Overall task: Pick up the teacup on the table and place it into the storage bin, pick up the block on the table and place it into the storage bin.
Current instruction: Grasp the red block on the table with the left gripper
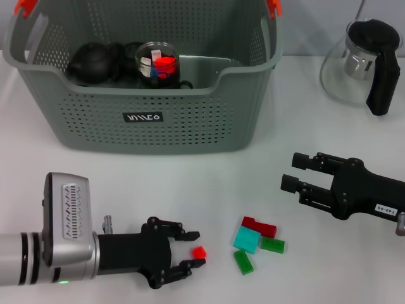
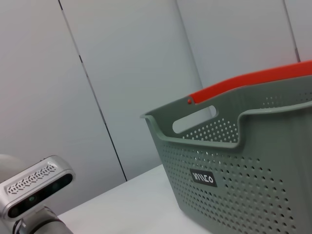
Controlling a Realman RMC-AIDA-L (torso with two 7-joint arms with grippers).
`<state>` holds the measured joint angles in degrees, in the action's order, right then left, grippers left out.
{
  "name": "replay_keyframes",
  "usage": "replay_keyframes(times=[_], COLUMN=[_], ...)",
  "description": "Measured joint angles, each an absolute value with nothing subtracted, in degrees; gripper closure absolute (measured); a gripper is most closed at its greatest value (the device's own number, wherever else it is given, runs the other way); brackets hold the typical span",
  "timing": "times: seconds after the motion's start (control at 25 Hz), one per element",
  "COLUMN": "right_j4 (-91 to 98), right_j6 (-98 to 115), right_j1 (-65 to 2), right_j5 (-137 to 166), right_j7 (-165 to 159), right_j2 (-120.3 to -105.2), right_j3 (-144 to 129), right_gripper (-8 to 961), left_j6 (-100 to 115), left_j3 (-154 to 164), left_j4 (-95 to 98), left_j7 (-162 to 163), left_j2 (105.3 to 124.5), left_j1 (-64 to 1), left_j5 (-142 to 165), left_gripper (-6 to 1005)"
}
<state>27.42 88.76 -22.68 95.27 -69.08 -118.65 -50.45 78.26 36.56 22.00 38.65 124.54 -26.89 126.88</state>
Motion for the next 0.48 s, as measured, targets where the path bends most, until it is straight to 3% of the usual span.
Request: replay_keyframes(times=[0.12, 0.36, 0.48], right_j4=[27.42, 27.35, 27.33], right_j6=[88.76, 88.77, 88.77], right_j1=[-22.68, -22.59, -22.58], right_j5=[95.27, 95.27, 95.27], right_j7=[-69.08, -69.08, -69.08], right_j2=[-118.65, -118.65, -118.66], right_j3=[-50.45, -50.49, -50.49], right_gripper=[357, 358, 359], left_j6=[78.27, 78.38, 78.92], left_j3=[36.4, 36.63, 36.73], left_j4=[21.98, 22.04, 22.09], left_j7=[38.85, 38.68, 38.73], left_j2=[124.54, 124.62, 124.63], left_j1=[-27.0, -27.09, -27.24], left_j5=[126.89, 126.91, 126.92], left_gripper=[592, 803, 807])
